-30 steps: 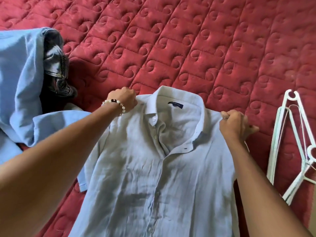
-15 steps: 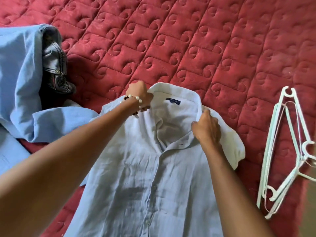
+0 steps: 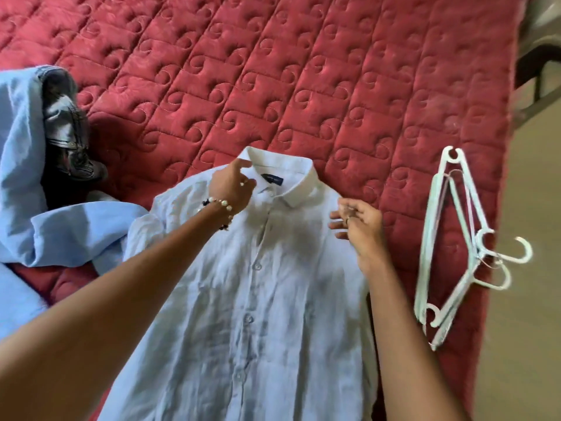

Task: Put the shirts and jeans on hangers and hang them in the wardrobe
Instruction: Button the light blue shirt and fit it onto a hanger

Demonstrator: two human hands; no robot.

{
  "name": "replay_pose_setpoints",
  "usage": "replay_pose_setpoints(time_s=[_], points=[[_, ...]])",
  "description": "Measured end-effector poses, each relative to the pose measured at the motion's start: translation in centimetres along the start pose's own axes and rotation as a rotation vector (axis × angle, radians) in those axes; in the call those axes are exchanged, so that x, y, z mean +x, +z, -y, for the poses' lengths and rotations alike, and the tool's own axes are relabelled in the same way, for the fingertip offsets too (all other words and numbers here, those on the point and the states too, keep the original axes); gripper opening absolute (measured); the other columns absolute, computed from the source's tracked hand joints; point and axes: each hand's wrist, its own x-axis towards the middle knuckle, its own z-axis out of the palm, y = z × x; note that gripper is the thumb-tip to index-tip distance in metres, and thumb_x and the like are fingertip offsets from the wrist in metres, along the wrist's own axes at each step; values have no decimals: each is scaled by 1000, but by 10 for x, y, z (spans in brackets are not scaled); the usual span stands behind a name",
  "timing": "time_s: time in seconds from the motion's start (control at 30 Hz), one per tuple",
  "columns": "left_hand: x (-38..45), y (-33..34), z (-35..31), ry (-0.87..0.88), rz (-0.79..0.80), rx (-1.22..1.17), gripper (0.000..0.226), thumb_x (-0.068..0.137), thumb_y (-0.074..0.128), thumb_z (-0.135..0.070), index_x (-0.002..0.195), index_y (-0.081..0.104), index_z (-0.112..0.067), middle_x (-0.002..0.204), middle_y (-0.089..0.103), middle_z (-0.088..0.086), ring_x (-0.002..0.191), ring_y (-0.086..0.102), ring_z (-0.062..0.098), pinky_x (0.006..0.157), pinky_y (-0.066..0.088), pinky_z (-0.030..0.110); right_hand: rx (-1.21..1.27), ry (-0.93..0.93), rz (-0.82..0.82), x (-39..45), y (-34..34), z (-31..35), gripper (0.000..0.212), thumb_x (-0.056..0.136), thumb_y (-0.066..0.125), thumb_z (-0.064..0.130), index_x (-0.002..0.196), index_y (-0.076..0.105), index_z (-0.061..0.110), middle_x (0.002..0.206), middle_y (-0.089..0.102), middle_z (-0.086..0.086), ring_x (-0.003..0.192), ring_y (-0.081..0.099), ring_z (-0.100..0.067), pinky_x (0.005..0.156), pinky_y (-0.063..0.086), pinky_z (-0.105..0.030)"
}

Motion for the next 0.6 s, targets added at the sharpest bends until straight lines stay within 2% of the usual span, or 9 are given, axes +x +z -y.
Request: replay_pose_setpoints(time_s=[0.07,0.1,0.17,0.23,0.27,0.33,0.43,0.5,0.6], points=[[-10,7,-6,28,-67,-52,24,84,59,-13,107,65,-17,90,72,11,80,69,30,78,54,42,24,-35,-210,-5,-39,-7,20,94,49,-1,99,64,10,71,64,-6,48,59,-5,46,45,-19],[-14,11,-10,23,-73,-84,21,83,58,-12,102,66,-17,88,72,10,78,69,30,75,55,41,2,-65,-336,-8,-57,-12,23,90,51,-2,92,67,15,70,66,-7,51,61,-8,51,49,-25],[-24,22,-24,27,-34,-128,22,81,53,-11,95,68,-18,84,73,10,73,69,31,68,56,38,-121,-89,-626,-12,-96,-19,27,80,53,1,82,71,21,78,71,-11,68,67,-23,69,52,-34],[-36,36,-43,44,6,-158,25,81,50,-8,94,69,-18,80,73,11,66,68,30,62,52,33,-261,-38,-903,-18,-134,-24,21,78,58,2,90,73,10,92,72,-16,89,66,-34,81,45,-33],[-41,44,-51,53,15,-161,26,83,49,-4,93,68,-18,79,72,10,63,68,28,59,50,30,-307,-15,-976,-19,-153,-29,17,79,62,3,93,71,5,97,71,-19,94,64,-36,84,44,-34],[-53,60,-65,77,26,-154,27,83,49,-1,89,67,-19,76,72,6,57,66,21,56,50,26,-386,46,-956,-16,-180,-43,23,77,73,12,97,67,2,102,69,-22,99,62,-39,90,47,-41],[-68,81,-82,97,38,-144,27,84,49,1,87,67,-19,73,71,4,50,62,9,53,50,19,-553,199,-734,-13,-195,-60,43,75,79,27,107,62,4,110,66,-21,105,60,-40,92,49,-45],[-75,92,-89,99,72,-161,27,87,46,4,91,68,-12,74,70,6,50,61,8,44,42,10,-627,227,-665,-13,-195,-64,40,79,76,23,111,60,4,111,65,-21,103,61,-42,88,50,-45],[-80,102,-95,113,101,-154,26,88,46,3,93,68,-9,74,68,7,49,61,10,39,37,9,-688,237,-669,-11,-195,-67,38,82,73,14,113,57,-1,112,62,-24,103,61,-42,85,51,-45]])
